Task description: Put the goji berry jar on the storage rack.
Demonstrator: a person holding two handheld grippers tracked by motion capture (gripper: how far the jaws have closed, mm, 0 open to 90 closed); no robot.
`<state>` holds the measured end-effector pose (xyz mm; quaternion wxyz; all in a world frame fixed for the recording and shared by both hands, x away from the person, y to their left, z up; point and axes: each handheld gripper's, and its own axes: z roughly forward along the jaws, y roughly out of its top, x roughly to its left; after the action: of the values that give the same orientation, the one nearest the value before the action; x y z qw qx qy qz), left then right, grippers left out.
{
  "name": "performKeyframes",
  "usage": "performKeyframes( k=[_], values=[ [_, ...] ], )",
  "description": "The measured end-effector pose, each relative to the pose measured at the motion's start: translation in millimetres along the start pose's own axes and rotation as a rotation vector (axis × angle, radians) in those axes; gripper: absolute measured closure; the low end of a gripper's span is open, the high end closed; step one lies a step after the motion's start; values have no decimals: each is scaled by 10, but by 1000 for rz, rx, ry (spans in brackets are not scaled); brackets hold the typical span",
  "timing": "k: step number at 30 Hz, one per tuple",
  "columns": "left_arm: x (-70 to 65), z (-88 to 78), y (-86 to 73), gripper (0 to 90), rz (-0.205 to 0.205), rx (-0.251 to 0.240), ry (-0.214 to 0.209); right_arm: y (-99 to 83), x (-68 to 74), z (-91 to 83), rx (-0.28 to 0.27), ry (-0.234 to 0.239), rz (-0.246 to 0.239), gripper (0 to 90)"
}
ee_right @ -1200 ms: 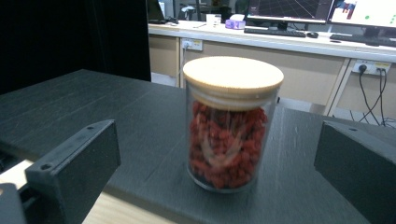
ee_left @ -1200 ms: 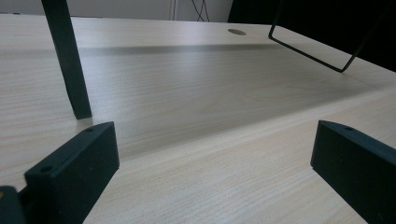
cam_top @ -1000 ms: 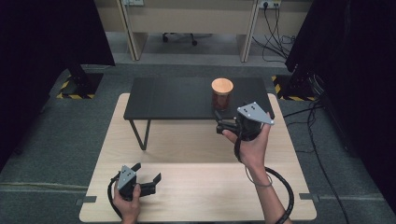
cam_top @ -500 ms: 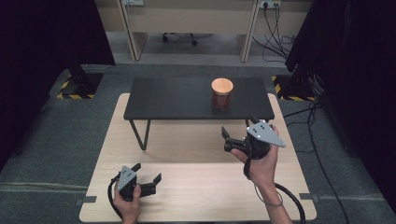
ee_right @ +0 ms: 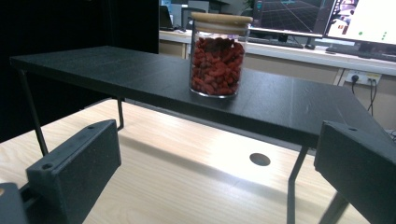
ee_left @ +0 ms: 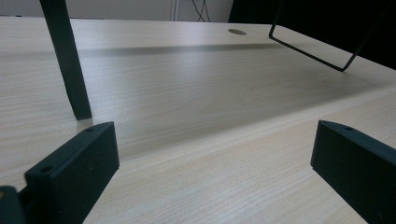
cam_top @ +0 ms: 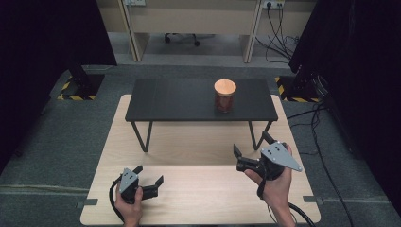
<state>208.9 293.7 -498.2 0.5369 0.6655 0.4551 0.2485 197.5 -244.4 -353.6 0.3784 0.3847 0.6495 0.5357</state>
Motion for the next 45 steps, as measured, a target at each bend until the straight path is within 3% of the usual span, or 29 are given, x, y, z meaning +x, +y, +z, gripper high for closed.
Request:
performKeyframes(
  k=[11, 15, 30, 32, 45],
  values=[
    [-3, 0, -1, 3, 0, 0, 0, -230, -52, -166, 17, -33, 12, 4],
    [-6, -1, 0, 3, 2, 0, 1, -363, -69, -174, 47, -41, 25, 4],
    [-9, -1, -3, 3, 2, -2, 3, -1008, -162, 31, 219, -94, 90, 7],
    [-10, -2, -3, 3, 2, -1, 3, -1053, -161, 55, 241, -100, 82, 9],
    [1, -2, -5, 3, -2, -3, 0, -1240, -159, 86, 279, -111, 112, 11]
  ],
)
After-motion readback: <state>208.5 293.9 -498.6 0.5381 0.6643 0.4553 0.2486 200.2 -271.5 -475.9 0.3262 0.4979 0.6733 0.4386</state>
